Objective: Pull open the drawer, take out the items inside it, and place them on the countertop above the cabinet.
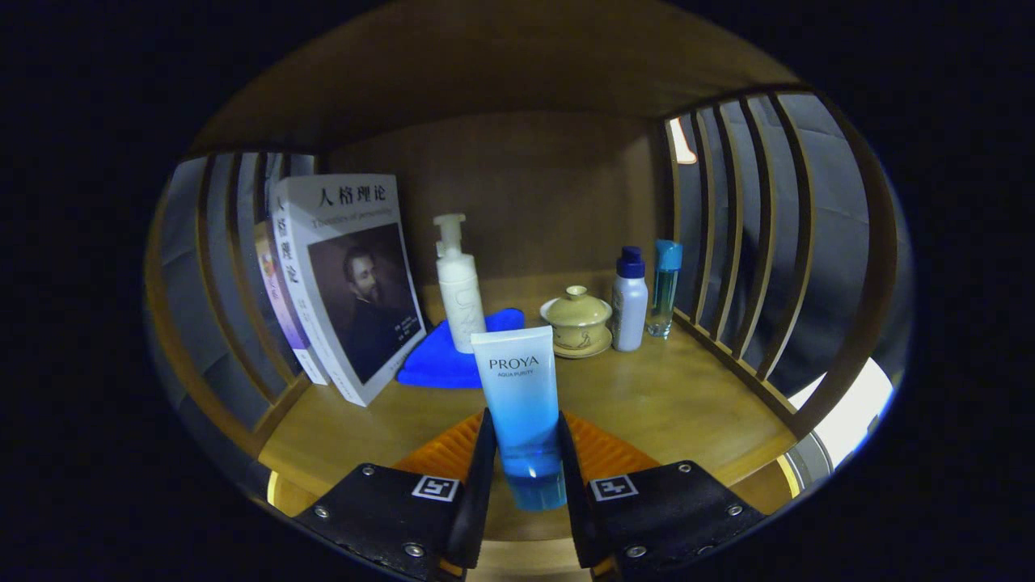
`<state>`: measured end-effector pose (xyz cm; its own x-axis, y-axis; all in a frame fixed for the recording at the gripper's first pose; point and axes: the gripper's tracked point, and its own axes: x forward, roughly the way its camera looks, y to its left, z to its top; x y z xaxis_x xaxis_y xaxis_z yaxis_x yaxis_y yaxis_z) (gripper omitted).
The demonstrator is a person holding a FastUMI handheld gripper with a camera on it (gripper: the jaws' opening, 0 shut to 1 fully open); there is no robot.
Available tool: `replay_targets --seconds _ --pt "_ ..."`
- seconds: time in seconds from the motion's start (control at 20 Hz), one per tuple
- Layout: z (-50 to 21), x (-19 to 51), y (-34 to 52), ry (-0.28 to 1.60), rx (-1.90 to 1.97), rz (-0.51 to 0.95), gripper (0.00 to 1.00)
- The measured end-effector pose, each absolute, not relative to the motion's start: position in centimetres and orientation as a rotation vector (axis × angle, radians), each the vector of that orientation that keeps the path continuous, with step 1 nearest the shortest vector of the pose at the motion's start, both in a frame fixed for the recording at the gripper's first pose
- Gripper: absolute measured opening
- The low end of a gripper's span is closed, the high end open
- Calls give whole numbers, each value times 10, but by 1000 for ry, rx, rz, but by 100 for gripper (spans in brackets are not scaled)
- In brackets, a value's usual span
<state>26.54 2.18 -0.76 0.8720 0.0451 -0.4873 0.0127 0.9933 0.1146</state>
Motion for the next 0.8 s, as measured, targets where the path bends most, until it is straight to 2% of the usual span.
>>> replay_targets --seconds 0.3,0.5,0.65,0.8 --pt "-40 279 21 606 124 60 47" --pt "-50 278 22 621 97 81 54" --pt "-35 262 25 577 97 95 96" --pt "-7 241 19 495 103 64 96"
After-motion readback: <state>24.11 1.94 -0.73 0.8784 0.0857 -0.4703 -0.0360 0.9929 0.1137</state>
